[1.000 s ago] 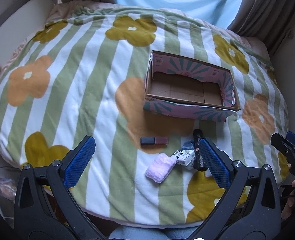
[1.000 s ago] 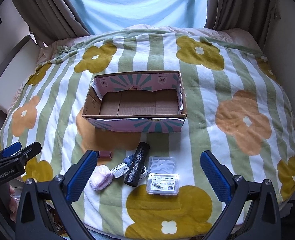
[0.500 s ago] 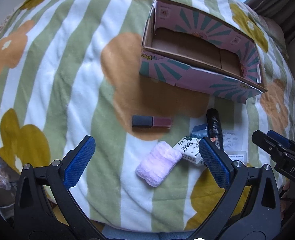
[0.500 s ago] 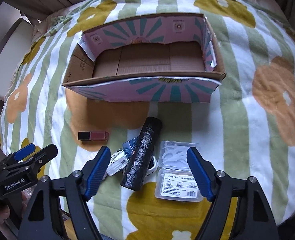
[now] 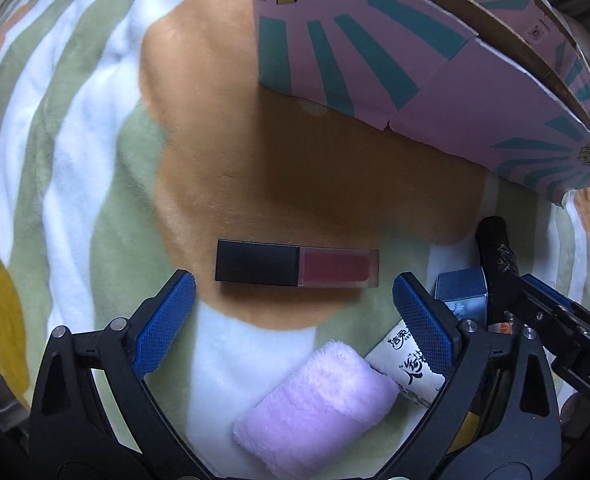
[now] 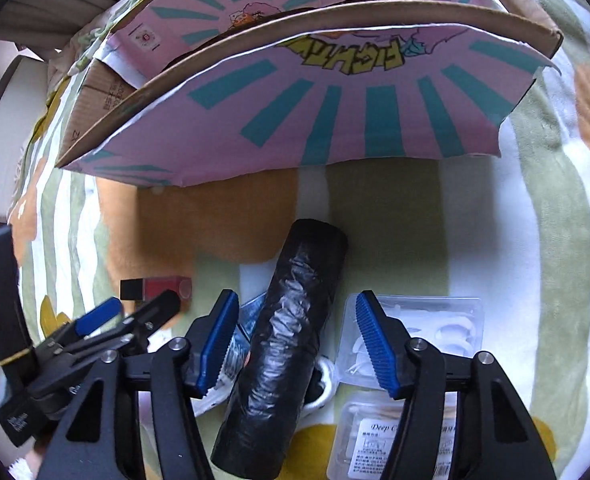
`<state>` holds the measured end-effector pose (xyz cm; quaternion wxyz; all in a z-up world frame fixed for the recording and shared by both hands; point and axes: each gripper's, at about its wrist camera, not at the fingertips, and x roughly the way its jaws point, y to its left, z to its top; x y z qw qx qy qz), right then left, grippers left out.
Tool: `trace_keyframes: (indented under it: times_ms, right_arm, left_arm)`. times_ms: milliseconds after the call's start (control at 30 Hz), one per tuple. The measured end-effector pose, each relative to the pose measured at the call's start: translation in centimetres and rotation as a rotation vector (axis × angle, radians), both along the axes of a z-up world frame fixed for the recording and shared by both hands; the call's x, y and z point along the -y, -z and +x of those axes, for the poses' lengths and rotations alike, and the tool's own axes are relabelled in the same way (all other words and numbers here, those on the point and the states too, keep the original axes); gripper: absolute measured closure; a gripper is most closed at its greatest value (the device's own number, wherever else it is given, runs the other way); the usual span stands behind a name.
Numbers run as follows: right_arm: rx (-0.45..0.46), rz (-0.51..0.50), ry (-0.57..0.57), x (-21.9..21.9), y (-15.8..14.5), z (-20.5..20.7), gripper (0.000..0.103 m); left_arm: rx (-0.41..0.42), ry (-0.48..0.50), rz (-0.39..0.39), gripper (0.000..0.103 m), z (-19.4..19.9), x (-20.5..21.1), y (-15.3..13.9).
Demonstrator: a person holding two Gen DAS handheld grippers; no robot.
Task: Organize objects
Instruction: 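Grasp the red lip gloss with the left tool while the right tool grasps the black cylinder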
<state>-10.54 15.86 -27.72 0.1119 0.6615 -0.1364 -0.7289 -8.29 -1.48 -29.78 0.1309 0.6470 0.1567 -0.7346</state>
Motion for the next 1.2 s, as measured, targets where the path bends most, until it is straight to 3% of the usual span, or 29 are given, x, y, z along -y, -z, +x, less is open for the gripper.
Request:
trace_keyframes:
  times_ms: [133,367,533,800,1000,1200]
  right_arm:
    - [0.010,-0.046,0.034,-1.1,-0.1,-0.1,0.052]
    - [0.021,-0.081,0.029,-1.8,-0.8,1.4,0.058]
    - [0.044,-0.105,0.043,-1.0,0.1,2.0,0.067]
    - [0.006,-0.106,0.049,-0.8,-0.1,2.2,0.073]
    - [-0.032,-0.113,0.049,-0.5,-1.3,1.4,0.074]
    - [-0.092,-0.103,0.034,-0.3,-4.5,1.5,0.074]
  left_arm:
    - [0.004,-0.008,-0.016,0.005,-0.4,-0.4,0.8]
    - [0.024,0.004,-0.060,0.020,-1.5,-1.1,1.2]
    - [0.020,0.010,-0.069,0.020,-1.8,-1.3,1.3]
    - [0.009,0.021,-0.071,0.021,-2.4,-1.5,0.9]
    - [-0.011,0.033,-0.063,0.021,-3.0,-1.6,-0.8]
    - [-0.061,0.062,-0.066,0.021,-3.8,-1.7,-4.6]
